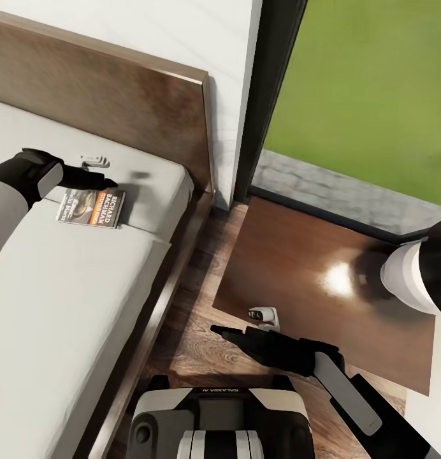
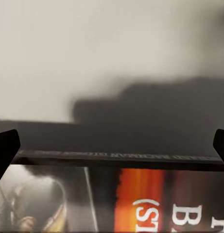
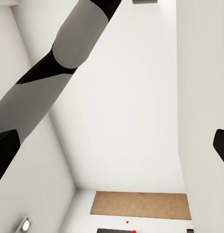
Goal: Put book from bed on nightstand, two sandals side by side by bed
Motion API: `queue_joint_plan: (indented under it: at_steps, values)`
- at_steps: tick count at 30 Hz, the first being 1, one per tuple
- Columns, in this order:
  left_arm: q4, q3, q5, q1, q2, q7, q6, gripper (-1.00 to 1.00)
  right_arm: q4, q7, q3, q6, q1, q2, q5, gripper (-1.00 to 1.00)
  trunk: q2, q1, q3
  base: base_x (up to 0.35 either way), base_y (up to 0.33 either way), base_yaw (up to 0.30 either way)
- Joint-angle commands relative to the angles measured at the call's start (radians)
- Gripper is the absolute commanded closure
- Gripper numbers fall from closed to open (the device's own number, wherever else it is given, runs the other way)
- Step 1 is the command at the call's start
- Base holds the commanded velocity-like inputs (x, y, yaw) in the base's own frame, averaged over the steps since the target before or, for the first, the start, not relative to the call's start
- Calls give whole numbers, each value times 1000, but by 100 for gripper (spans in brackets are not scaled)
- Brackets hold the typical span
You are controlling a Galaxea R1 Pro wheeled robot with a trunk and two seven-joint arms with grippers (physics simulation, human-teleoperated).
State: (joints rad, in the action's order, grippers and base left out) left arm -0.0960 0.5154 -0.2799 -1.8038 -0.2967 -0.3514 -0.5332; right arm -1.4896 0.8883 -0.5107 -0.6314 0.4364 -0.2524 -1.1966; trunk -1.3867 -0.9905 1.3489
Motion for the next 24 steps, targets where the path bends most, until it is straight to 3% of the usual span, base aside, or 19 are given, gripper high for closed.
queue_joint_plan:
  at_steps: [1,24]
  values:
    - [1,9,-9,0,-1,-1,-6,-100,0,-2,-2,-7,1,-1,-9,-100,0,0,0,0,0,0]
    - [15,9,-8,1,-1,-1,-5,-100,0,-2,-3,-5,1,-1,-9,-100,0,0,0,0,0,0]
